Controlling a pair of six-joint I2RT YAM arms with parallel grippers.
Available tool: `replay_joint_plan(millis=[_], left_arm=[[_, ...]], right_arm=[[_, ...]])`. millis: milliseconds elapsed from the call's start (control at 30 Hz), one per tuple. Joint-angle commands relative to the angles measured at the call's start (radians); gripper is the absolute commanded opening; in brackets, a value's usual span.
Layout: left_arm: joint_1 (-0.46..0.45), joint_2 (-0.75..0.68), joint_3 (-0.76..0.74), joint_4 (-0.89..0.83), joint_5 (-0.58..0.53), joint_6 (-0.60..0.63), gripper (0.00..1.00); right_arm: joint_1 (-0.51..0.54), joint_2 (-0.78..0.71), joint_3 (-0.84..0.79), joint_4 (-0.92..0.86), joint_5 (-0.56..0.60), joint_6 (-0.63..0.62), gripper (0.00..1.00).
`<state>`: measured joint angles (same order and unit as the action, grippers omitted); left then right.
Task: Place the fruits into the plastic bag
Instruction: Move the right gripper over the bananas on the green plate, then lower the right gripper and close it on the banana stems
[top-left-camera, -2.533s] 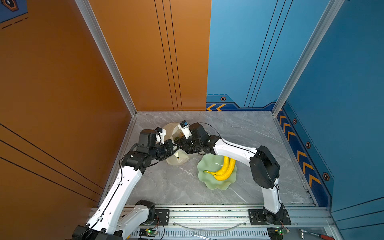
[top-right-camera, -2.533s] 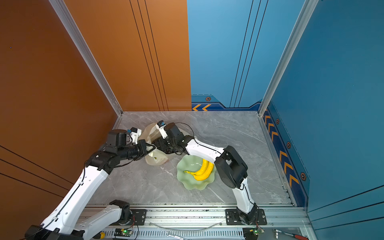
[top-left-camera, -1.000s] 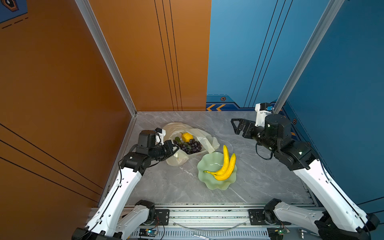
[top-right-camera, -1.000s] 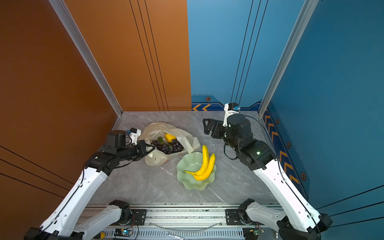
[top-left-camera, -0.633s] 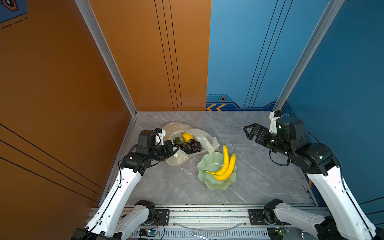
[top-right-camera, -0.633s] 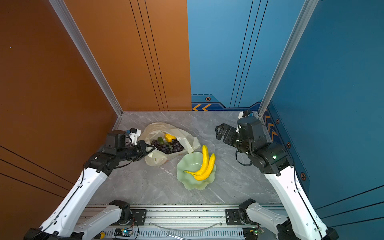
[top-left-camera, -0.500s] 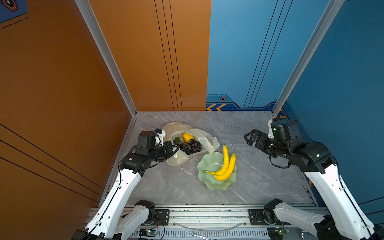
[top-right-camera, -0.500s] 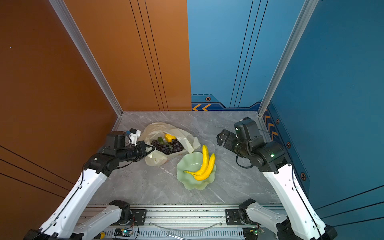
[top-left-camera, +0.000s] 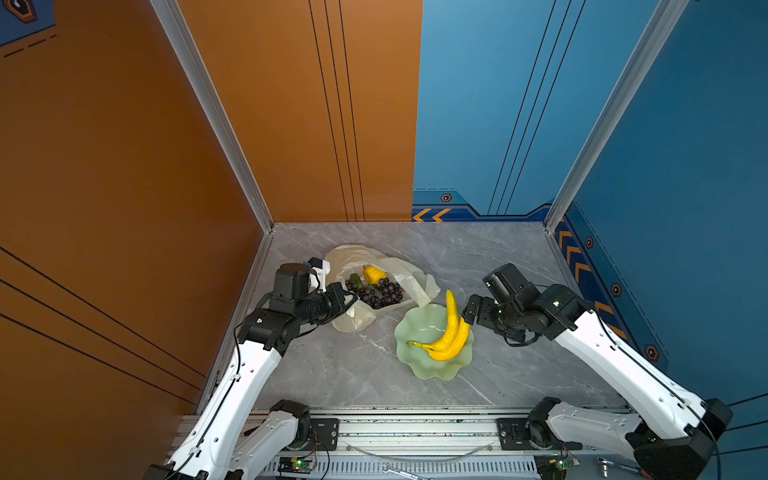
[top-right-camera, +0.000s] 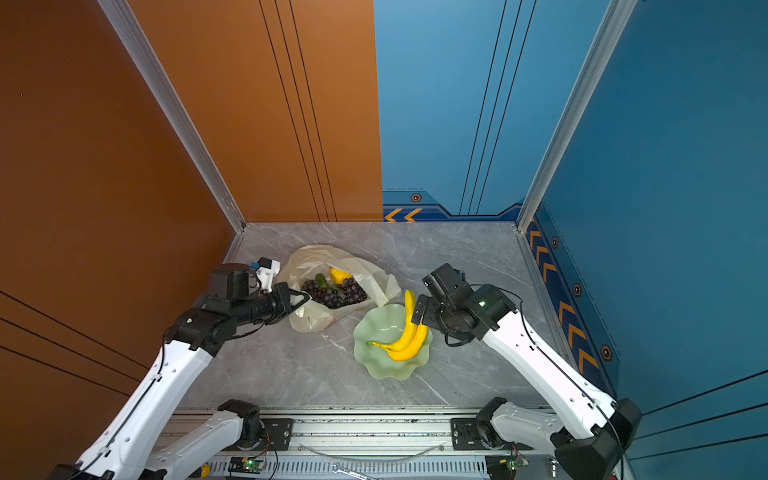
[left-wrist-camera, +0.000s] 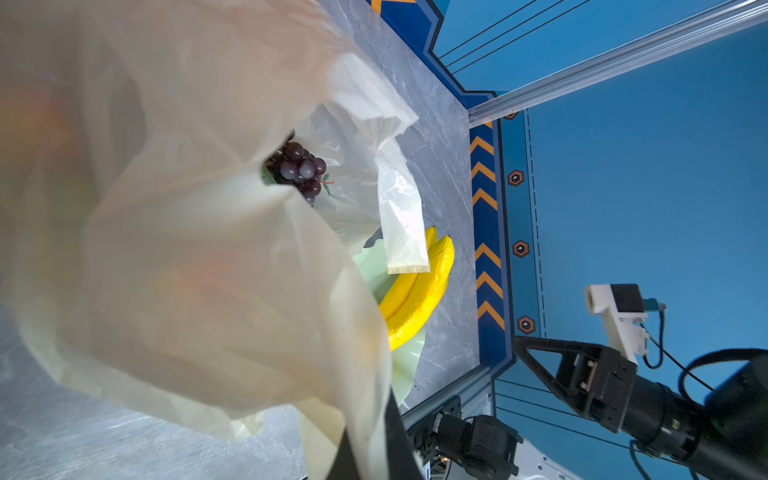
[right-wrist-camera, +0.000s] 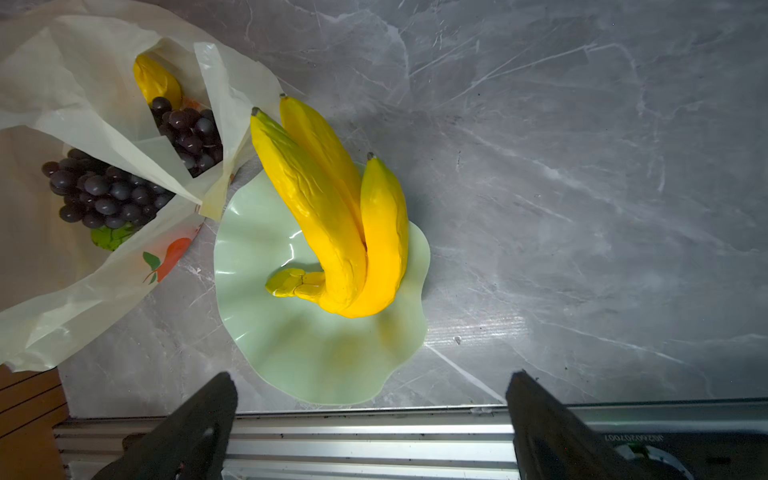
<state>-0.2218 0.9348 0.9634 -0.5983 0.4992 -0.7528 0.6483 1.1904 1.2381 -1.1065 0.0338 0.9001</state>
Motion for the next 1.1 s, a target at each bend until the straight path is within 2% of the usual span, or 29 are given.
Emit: replay_joint_plan(millis=[0,133,400,567,767,1067], left_arm=[[-0.002,-0.009,-0.012,-0.008,0.015,0.003,0.00],[-0.002,-0.002,-0.006,-0.009,0.015,0.007,0.00],[0.005,0.012,0.005,-0.008,0.015,0.016,0.00],[0.010,0.029,0.007,-0.006,0.021,0.024,0.00],[0.019,0.036,0.014,-0.003,0.019,0.029,0.00],[0.024,0.051,0.024,0.012,0.025,0.021,0.00]], right_arm=[[0.010,0.067,0.016,0.069,0.001,-0.094,1.00],[0.016,0.196,0.088,0.039,0.001,-0.182,0.98],[0.040,0.420,0.246,-0.050,0.119,-0.329,0.97],[0.039,0.525,0.313,-0.044,0.144,-0.392,0.92],[0.036,0.625,0.362,-0.044,0.143,-0.414,0.83],[0.021,0.666,0.356,-0.041,0.165,-0.394,0.70]])
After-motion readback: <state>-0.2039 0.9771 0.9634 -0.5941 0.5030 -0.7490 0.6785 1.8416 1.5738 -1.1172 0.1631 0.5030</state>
